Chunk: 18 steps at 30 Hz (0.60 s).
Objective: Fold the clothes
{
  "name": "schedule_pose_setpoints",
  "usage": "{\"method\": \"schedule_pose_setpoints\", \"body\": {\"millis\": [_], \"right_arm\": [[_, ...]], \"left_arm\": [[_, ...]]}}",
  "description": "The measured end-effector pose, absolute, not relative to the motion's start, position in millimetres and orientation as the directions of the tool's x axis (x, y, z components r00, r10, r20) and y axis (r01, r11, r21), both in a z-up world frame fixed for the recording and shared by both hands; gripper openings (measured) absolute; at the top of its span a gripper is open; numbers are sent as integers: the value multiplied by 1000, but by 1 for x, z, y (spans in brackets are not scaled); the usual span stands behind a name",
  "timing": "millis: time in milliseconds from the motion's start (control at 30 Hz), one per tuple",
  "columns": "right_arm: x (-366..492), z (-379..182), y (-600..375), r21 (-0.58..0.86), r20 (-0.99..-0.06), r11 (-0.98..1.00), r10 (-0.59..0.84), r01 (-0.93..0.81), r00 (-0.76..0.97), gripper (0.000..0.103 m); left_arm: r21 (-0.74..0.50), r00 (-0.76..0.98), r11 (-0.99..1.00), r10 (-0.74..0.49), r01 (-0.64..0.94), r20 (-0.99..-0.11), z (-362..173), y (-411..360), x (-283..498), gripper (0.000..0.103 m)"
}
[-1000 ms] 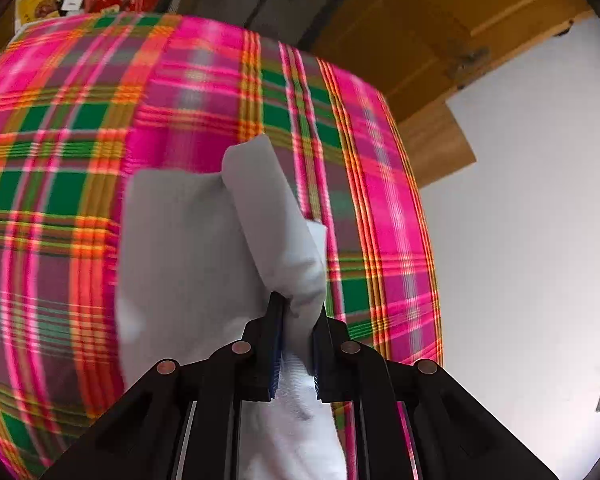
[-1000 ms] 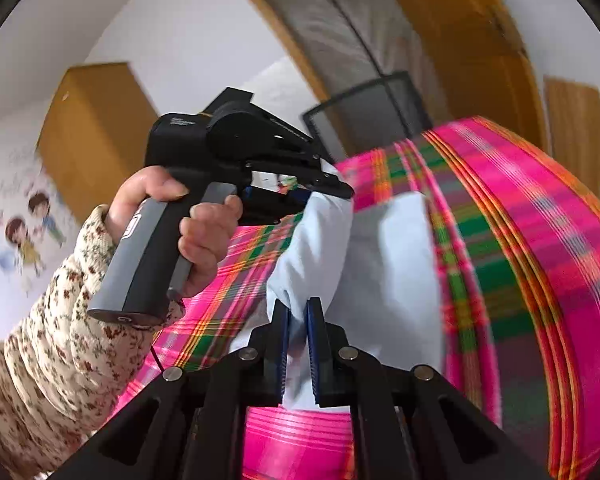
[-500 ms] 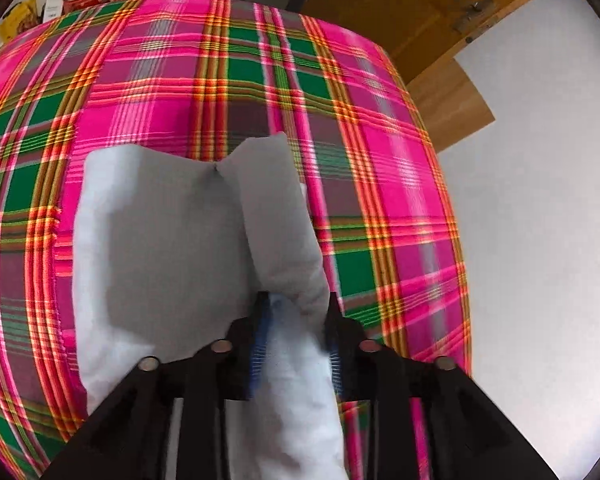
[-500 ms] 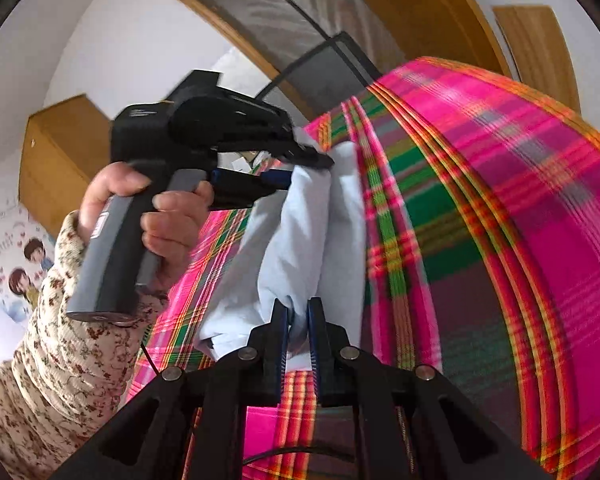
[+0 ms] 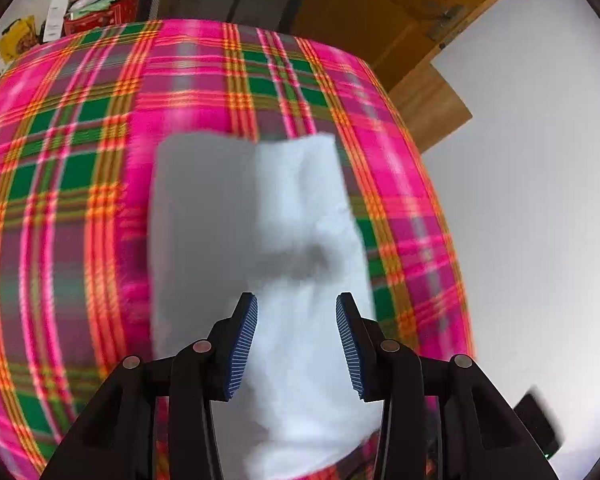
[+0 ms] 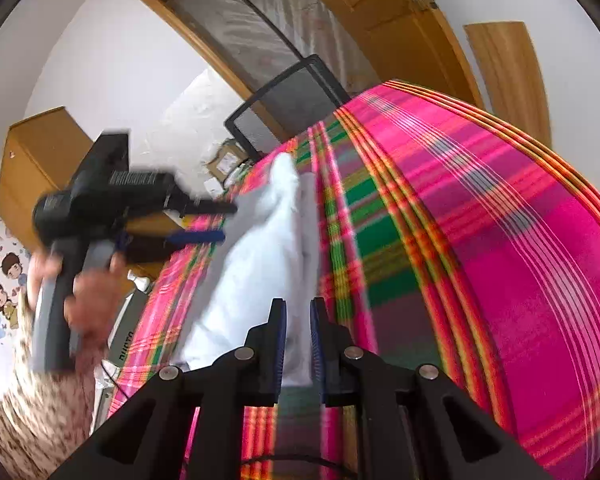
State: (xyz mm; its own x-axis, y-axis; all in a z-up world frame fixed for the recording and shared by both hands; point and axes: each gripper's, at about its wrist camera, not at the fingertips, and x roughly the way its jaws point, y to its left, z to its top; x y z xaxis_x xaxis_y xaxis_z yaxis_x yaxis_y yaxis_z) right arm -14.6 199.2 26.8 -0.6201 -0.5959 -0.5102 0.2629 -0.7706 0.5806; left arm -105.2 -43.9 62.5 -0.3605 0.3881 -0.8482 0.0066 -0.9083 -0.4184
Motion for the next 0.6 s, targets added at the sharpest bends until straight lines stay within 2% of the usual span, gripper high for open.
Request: {"method": "schedule_pose_setpoints", "body": {"millis": [33, 100, 133, 333, 400, 433, 600], "right_arm": [[-20, 28, 194, 562, -515, -780, -589, 273, -622, 14], [-29, 29, 181, 529, -522, -789, -592, 311, -614, 14], [-36, 25, 176, 519, -531, -792, -593, 321, -605, 14], [-58, 1, 169, 516, -609, -807, -582, 288, -539, 14], [-59, -1, 170, 505, -637, -816, -572, 280, -517, 19], [-60, 0, 168, 486, -652, -826, -561, 286, -510, 25], [-69, 26, 158, 352, -644, -858, -512, 374, -569, 26]], "left_arm": [[-417, -358, -909, 388, 4, -849, 61, -47, -98, 45], [-415, -350, -910, 387, 4, -853, 54, -53, -86, 55], [-415, -352, -910, 386, 5, -853, 52, -55, -82, 56], [-414, -365, -910, 382, 11, -849, 36, -69, -62, 56], [-433, -369, -901, 395, 24, -842, 33, -74, -59, 56], [-436, -375, -900, 396, 24, -838, 33, -75, -57, 56], [-423, -423, -906, 376, 20, -825, 35, -79, -43, 57]]}}
